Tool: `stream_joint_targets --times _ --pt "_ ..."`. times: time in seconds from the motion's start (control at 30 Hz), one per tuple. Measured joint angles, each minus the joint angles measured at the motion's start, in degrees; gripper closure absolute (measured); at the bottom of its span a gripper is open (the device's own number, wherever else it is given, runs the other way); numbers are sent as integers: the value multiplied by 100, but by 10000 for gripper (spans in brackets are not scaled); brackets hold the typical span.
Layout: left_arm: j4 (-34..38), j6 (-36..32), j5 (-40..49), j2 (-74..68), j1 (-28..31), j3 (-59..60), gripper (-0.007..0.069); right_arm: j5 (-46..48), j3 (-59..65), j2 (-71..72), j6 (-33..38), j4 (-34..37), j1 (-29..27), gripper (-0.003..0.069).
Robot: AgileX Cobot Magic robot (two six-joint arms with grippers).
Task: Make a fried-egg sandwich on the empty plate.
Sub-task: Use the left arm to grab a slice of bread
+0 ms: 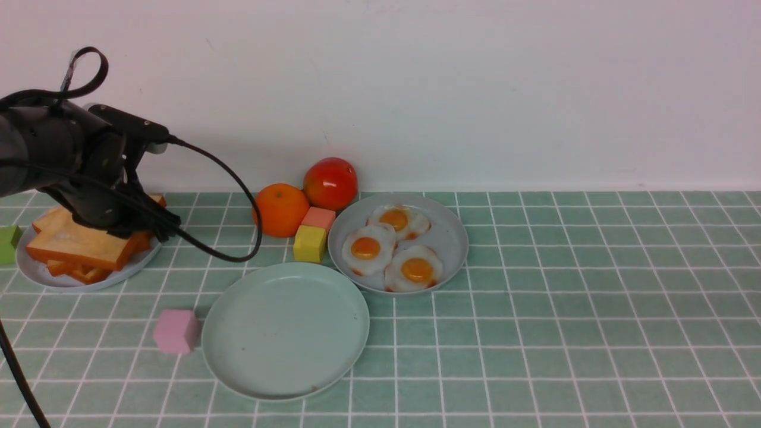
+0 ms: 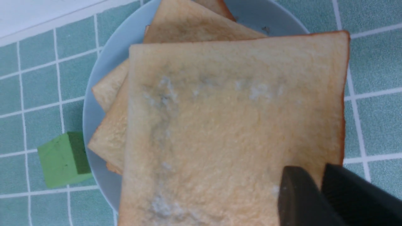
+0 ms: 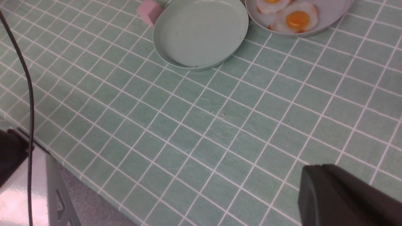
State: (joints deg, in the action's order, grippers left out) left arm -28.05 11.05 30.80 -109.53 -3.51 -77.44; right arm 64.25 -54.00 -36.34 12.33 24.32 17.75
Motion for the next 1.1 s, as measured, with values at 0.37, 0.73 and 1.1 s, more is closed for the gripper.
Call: stream_joint_targets --times 0.37,0.73,1.1 --pt "-26 0 23 -74 0 -56 195 -117 0 0 103 0 0 643" --pt "-506 543 -92 -207 0 -56 190 -154 0 0 103 42 0 637" --pt "-487 559 -89 -374 0 -75 218 -154 0 0 103 92 0 634"
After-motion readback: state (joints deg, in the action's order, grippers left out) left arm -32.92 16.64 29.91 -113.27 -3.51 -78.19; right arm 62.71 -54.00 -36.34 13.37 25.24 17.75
